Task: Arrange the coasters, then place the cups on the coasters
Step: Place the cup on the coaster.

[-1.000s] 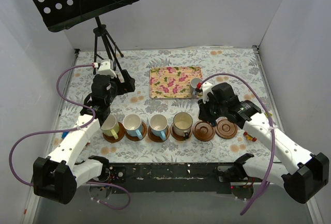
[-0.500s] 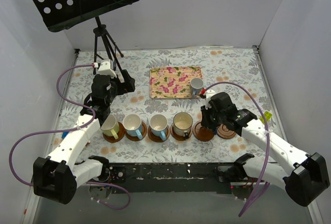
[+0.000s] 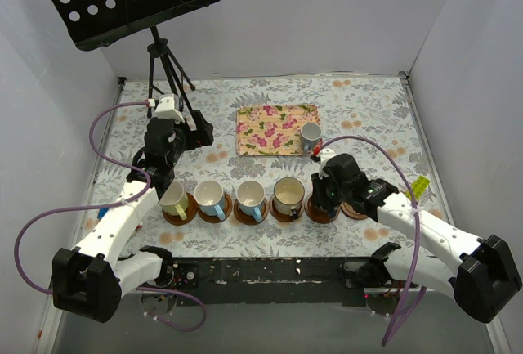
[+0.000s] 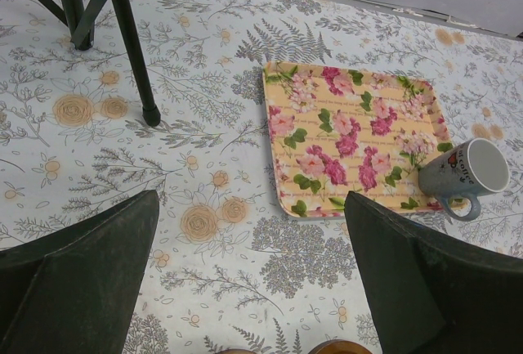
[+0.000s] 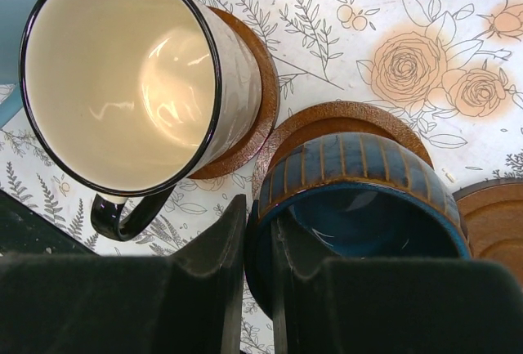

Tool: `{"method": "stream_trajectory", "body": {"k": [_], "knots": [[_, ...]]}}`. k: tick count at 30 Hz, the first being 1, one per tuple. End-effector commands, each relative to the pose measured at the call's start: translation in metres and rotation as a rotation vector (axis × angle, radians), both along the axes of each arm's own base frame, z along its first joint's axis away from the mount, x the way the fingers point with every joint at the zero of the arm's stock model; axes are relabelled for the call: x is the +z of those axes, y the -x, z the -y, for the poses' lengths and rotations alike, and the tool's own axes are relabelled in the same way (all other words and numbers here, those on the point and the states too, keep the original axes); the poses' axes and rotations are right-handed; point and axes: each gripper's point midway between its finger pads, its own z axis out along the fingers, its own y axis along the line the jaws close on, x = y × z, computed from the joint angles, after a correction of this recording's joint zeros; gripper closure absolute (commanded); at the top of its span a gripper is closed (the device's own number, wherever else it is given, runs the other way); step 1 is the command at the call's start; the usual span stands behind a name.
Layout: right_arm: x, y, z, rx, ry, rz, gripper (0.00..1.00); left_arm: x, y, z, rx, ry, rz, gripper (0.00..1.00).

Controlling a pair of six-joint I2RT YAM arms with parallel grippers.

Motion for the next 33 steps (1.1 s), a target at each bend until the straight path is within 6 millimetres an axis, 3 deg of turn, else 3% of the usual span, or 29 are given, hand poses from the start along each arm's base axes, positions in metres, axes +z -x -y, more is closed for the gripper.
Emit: {"method": "stream_trajectory", "body": {"k": [1, 33], "knots": [[0.011, -0.013, -0.012, -0.018, -0.057, 0.066, 0.99, 0.013, -0.002, -0.002, 0.006, 0.003, 0.029, 0.02], [-0.015, -0.011, -0.013, -0.030, -0.027, 0.023, 0.99, 0.013, -0.002, -0.001, 0.003, 0.004, 0.027, 0.02]]}}
